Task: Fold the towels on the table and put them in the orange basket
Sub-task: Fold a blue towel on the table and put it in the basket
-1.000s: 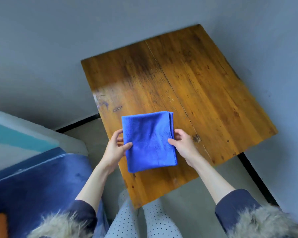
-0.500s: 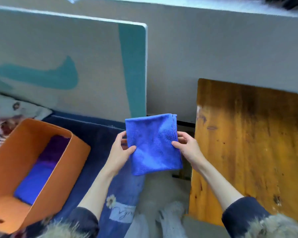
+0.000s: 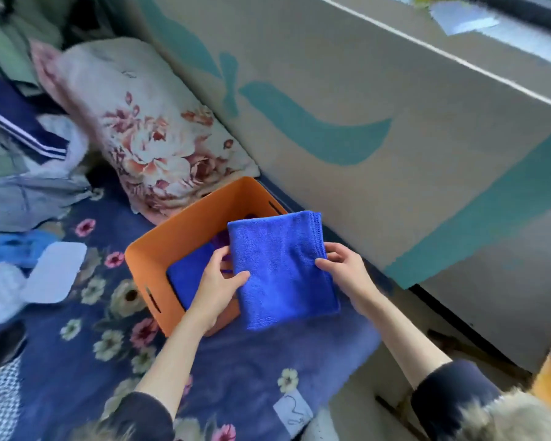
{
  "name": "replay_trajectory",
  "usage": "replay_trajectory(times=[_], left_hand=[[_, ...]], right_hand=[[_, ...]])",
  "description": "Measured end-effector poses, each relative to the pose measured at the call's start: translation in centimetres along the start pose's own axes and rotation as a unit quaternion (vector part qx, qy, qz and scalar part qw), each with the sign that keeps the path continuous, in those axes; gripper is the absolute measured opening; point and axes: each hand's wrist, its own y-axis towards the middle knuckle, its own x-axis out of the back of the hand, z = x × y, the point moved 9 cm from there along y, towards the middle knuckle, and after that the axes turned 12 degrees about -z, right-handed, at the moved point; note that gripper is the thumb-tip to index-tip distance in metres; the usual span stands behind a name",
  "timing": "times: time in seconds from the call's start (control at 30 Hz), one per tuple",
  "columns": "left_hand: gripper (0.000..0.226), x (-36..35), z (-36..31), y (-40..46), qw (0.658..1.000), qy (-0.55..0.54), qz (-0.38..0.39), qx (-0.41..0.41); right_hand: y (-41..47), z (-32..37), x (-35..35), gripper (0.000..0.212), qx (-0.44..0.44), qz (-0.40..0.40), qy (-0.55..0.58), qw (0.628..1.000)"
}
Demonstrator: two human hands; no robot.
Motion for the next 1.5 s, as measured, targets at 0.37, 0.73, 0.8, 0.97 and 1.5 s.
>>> replay_trajectory(times=[0.37, 0.73, 0.8, 0.97, 1.5], left_hand=[[0.044, 10.3, 9.9, 11.8, 0.964, 0.117, -0.203, 0.125], [0.053, 10.1, 20.4, 15.3, 0.892, 0.288, -0.285, 0.202], [0.055, 10.3, 21.1, 15.5, 0.881, 0.300, -0.302, 0.204], [0.059, 9.9, 21.7, 15.9, 0.876, 0.315, -0.313, 0.186], [0.130, 5.8, 25.8, 18.7, 0.811, 0.578, -0.005, 0.084]], right_hand=[[11.3, -1.2, -22.6, 0.033, -0.017, 0.164, -0.172, 0.971], [17.0, -12.6, -31.7, 0.040, -0.058, 0.221, -0.280, 0.933], [17.3, -13.3, -32.7, 0.033, -0.051, 0.228, -0.278, 0.932], [18.2, -14.1, -33.5, 0.025, -0.040, 0.232, -0.270, 0.934], [16.7, -14.5, -36.5, 0.109, 0.501, 0.321, -0.631, 0.498]])
